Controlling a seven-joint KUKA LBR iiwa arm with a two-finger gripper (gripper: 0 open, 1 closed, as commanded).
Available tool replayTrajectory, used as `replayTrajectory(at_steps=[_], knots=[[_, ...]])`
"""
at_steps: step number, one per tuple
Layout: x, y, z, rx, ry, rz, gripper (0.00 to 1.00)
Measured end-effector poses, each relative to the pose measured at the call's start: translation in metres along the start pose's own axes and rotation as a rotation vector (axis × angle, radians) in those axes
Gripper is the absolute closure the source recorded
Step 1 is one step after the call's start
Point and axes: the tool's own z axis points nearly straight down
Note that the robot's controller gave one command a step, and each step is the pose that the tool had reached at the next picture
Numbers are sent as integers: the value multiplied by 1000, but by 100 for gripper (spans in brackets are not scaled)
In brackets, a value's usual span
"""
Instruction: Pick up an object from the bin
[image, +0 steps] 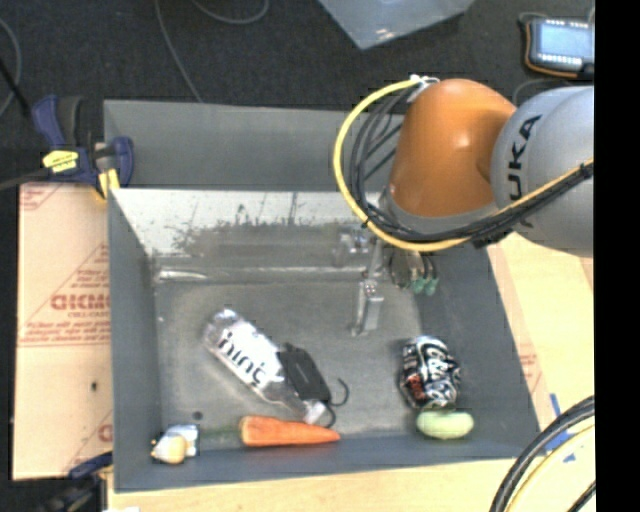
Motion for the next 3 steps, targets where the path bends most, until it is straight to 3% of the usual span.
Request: replayTrajectory(at_steps=[1,2,3], knots=[[0,0,-2,0,-1,0,0],[-7,5,-8,2,-4,-84,0],[-23,54,9,3,-11,-342,0]])
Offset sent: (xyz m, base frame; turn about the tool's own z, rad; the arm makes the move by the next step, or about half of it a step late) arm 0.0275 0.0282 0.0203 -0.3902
